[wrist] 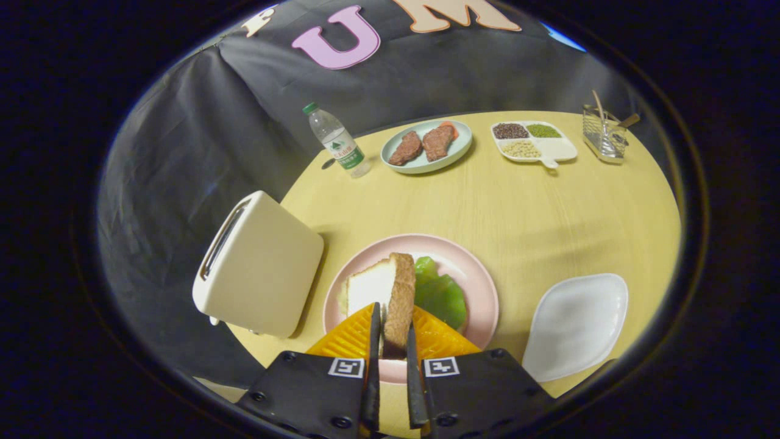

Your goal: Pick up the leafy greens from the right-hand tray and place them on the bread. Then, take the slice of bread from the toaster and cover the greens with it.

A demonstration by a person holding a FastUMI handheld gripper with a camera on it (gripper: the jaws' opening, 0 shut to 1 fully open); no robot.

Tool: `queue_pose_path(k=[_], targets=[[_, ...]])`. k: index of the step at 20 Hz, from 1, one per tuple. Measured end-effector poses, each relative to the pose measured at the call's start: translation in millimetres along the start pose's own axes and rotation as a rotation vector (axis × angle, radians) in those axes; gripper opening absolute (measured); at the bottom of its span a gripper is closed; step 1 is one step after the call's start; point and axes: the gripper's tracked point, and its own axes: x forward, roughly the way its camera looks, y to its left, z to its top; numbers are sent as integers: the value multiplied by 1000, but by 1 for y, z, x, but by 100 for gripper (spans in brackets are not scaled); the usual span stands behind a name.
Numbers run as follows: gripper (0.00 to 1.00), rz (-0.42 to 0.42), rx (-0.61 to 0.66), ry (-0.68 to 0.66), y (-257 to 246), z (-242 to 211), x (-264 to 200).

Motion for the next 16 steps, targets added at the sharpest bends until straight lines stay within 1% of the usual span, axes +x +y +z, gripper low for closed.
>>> queue_pose_path(k=[4,9,13,16], targets=[[39,-22,-3,32,-12,-10,5],[69,-44,-36,45,-28,-16,4],[87,-33,-57,32,-31,-15,-2],[100,-9,-86,4,-29,-12,-12]])
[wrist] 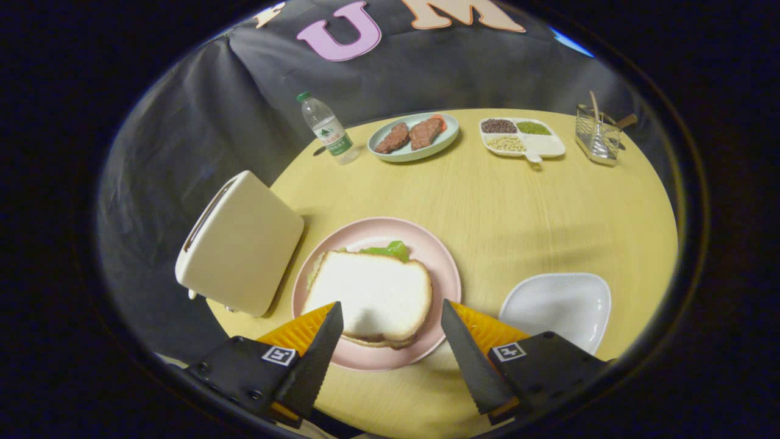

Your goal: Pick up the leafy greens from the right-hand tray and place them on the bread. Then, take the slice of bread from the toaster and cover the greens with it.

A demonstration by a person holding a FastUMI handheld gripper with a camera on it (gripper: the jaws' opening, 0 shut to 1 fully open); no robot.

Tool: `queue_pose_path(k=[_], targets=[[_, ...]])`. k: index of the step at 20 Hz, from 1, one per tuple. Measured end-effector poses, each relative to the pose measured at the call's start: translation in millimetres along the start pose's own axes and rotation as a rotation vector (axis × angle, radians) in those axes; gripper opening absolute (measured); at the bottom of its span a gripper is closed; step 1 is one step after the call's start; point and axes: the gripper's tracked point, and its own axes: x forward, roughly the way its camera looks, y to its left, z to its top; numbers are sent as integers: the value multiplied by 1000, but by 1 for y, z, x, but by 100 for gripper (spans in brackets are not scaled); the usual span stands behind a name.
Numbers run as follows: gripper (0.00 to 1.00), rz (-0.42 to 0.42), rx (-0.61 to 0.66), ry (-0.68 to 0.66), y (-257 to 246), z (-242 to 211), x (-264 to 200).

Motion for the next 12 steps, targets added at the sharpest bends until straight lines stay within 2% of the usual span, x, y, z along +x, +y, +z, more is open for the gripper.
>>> queue_pose_path(k=[4,7,12], targets=[[100,19,-71,-63,4,3,-12],[100,26,-112,-159,6,21,-33],[100,-24,-153,-344,-5,65,-87]])
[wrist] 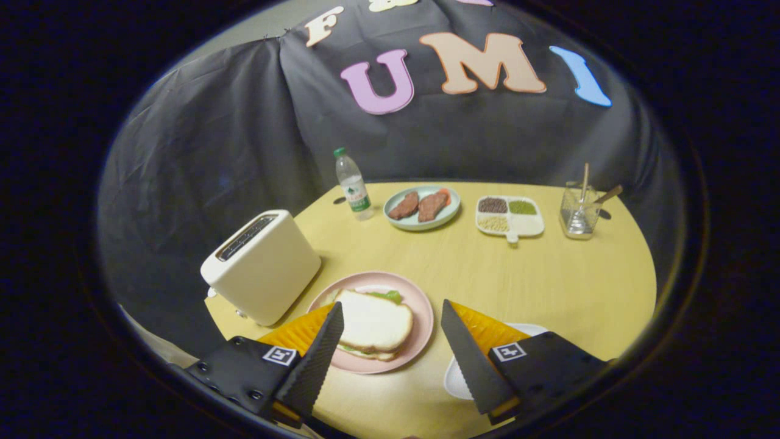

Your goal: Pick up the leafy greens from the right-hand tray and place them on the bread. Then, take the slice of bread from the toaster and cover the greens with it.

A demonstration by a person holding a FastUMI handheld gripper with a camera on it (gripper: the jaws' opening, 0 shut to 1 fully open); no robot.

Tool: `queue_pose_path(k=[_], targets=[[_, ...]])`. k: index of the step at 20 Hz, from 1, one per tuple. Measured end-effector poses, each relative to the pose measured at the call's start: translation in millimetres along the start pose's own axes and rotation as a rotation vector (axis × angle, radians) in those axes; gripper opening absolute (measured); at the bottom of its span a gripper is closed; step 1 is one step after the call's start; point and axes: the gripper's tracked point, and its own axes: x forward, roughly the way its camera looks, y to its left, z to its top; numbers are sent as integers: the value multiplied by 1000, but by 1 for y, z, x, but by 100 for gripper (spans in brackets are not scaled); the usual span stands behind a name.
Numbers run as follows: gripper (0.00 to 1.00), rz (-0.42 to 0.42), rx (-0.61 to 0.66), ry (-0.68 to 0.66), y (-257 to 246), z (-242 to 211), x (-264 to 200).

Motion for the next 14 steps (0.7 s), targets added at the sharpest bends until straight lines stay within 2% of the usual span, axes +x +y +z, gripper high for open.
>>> queue_pose_path(k=[14], targets=[[100,-151,-118,-401,-48,134,-89]])
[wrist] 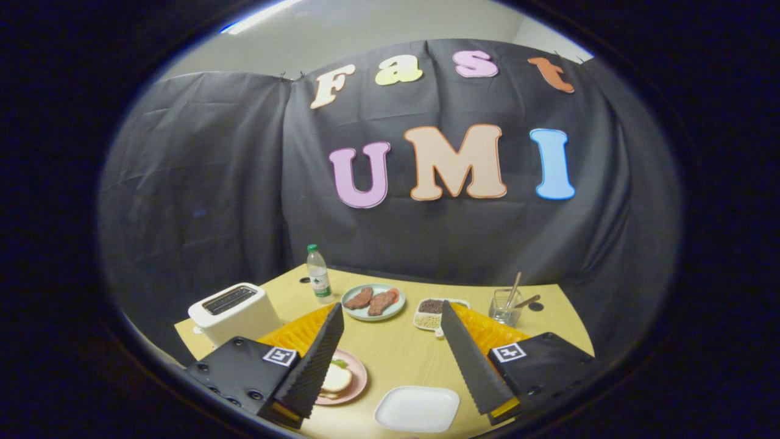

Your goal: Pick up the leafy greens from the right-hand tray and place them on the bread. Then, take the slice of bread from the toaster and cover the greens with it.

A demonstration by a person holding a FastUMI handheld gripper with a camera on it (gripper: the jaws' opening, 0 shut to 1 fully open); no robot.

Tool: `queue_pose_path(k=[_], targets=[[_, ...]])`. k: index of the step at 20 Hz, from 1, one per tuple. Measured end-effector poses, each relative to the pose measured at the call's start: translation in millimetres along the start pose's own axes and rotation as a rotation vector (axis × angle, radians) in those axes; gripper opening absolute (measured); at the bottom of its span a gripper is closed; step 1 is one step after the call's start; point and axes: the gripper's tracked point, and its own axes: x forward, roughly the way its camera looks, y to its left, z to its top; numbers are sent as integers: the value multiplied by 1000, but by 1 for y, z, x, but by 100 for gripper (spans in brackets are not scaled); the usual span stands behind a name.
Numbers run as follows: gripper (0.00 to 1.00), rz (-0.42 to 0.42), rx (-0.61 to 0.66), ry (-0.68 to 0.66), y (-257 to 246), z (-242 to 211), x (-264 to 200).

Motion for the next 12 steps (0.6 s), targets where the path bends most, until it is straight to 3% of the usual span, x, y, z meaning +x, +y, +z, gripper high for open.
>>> queue_pose_path(k=[5,12], targets=[[100,-65,-44,-180,-12,41,-13],[100,-94,-16,-210,-19,49,-15]])
